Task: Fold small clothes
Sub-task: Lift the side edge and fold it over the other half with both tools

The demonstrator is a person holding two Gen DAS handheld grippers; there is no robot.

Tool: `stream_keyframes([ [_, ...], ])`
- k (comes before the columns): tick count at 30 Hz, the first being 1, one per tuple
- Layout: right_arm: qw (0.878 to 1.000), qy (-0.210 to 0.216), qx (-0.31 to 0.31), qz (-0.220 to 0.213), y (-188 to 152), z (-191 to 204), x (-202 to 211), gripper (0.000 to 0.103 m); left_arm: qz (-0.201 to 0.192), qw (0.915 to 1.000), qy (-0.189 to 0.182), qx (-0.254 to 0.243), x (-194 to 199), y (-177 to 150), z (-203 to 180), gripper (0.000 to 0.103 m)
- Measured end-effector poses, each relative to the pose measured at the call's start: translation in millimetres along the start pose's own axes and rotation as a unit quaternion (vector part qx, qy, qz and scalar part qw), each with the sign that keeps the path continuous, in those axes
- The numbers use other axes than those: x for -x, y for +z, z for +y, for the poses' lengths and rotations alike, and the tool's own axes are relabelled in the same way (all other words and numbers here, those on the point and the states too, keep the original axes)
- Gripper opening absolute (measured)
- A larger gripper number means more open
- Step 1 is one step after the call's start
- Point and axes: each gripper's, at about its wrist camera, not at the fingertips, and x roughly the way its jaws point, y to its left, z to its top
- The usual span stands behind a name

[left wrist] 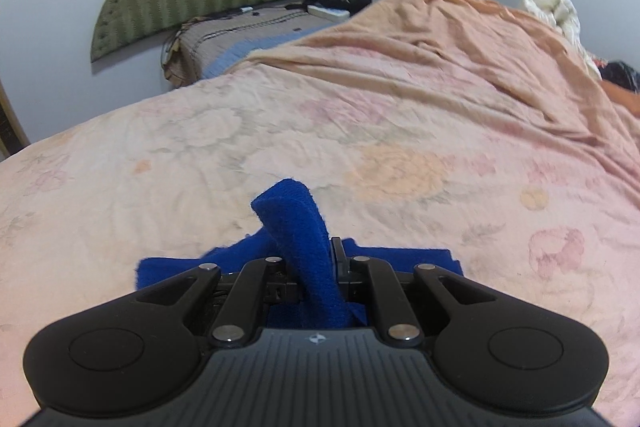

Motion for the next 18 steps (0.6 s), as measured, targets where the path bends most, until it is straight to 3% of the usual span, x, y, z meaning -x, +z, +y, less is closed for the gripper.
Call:
stream_keyframes([
  [9,0.996,0.023,-0.079,0.036,-10,-27,-11,0.004,0.013,0.9995,-0.018,-0.021,-20,-6,-25,0.012],
  [12,0.993,0.026,-0.105,0.053,-15,-35,-16,0.007,0.013,0.9993,-0.022,-0.028,-23,-7,-30,0.018],
  [15,0.989,0.026,-0.128,0.066,-19,-42,-19,0.024,0.01,0.9991,-0.038,-0.012,-22,-5,-27,0.041],
  [17,0.986,0.033,-0.146,0.072,-21,-47,-20,0.024,0.0,0.9992,-0.039,0.006,-19,-2,-22,0.075],
  [18,0.985,0.036,-0.152,0.073,-22,-50,-20,0.024,-0.016,0.999,-0.037,0.017,-14,-1,-18,0.08],
])
